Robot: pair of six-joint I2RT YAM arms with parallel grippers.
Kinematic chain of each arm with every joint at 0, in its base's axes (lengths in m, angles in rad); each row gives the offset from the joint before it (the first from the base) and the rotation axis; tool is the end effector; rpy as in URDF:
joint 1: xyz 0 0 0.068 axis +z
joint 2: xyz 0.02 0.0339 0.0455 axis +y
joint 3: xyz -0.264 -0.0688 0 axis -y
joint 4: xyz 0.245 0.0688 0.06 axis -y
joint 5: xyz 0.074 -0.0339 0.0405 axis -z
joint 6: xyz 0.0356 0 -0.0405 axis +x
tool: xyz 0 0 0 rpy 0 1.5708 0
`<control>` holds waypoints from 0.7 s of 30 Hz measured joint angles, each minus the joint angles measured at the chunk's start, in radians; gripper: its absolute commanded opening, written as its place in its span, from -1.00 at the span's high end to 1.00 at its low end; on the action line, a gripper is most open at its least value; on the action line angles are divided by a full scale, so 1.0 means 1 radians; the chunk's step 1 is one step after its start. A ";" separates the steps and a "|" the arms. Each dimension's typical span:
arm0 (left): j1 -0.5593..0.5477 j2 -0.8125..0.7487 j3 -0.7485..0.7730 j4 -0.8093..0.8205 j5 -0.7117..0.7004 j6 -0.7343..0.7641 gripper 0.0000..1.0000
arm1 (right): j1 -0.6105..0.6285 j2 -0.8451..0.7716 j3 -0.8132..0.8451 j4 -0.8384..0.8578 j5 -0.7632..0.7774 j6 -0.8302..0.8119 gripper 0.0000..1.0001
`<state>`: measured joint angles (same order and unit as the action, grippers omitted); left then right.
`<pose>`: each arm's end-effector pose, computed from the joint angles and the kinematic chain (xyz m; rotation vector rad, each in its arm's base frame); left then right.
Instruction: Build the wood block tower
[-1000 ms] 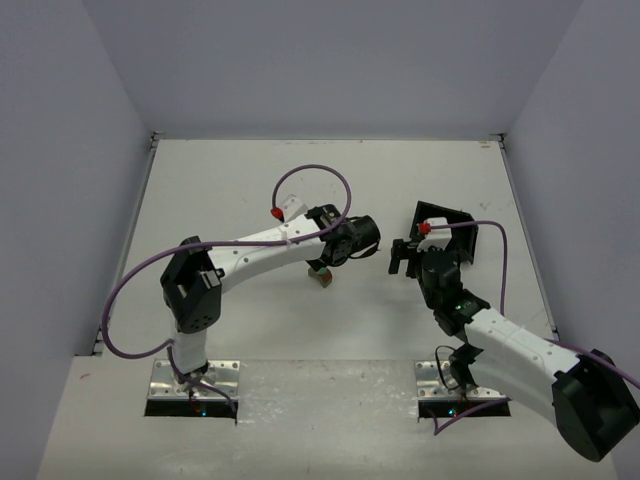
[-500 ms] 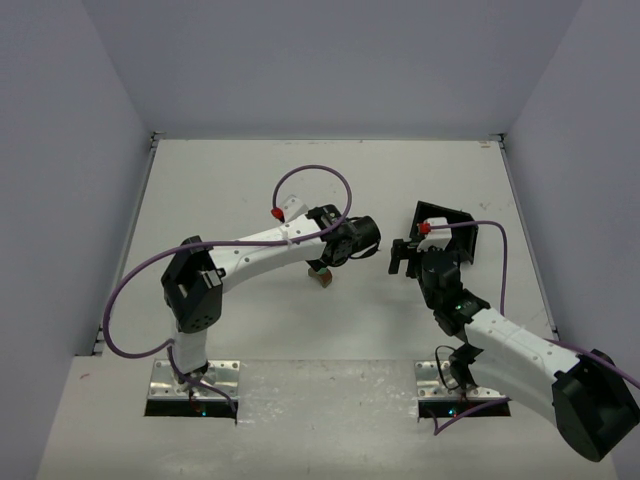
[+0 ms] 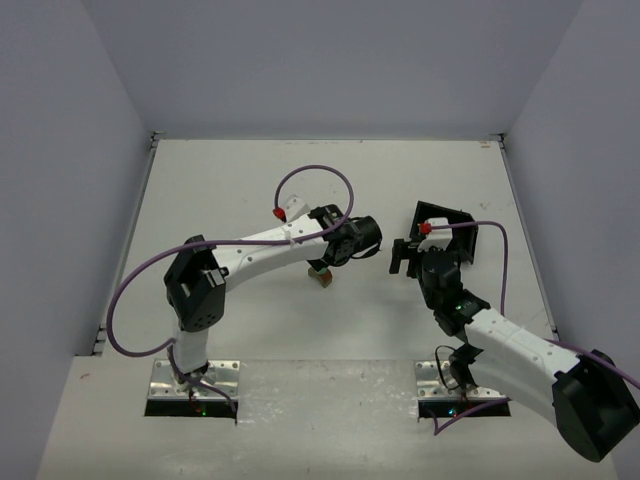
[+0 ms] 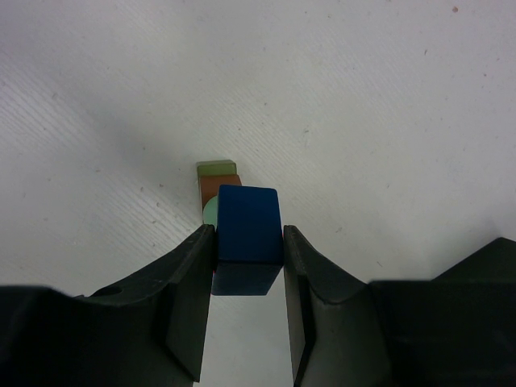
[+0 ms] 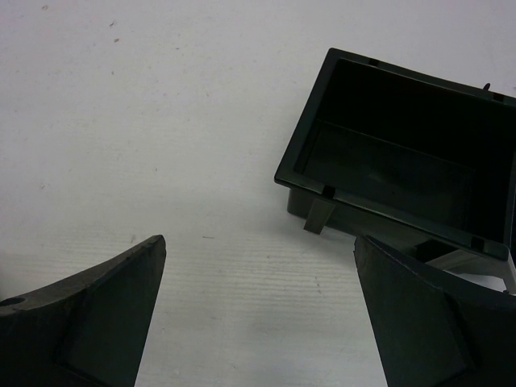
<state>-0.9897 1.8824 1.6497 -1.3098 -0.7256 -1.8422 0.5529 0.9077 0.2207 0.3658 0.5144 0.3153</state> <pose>0.2152 -0.2846 0.2661 -1.0117 2.1966 0.1078 0.1663 0.0820 0.1794 0.1270 1.8465 0.1176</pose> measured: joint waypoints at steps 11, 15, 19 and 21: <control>0.000 0.001 0.000 0.000 0.000 0.001 0.66 | 0.000 -0.002 0.000 0.000 0.002 0.000 -0.97; 0.000 0.001 0.000 0.000 0.001 0.005 0.66 | 0.000 -0.002 0.000 0.000 0.002 0.000 -0.97; 0.000 0.001 0.000 0.000 0.002 0.005 0.65 | 0.000 -0.002 0.000 0.000 0.002 0.000 -0.97; 0.000 0.001 0.000 0.000 0.003 0.005 0.65 | 0.000 -0.002 0.000 0.000 0.002 0.001 -0.97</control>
<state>-0.9901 1.8835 1.6497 -1.3102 -0.7228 -1.8374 0.5529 0.9062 0.2207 0.3660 0.5163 0.3160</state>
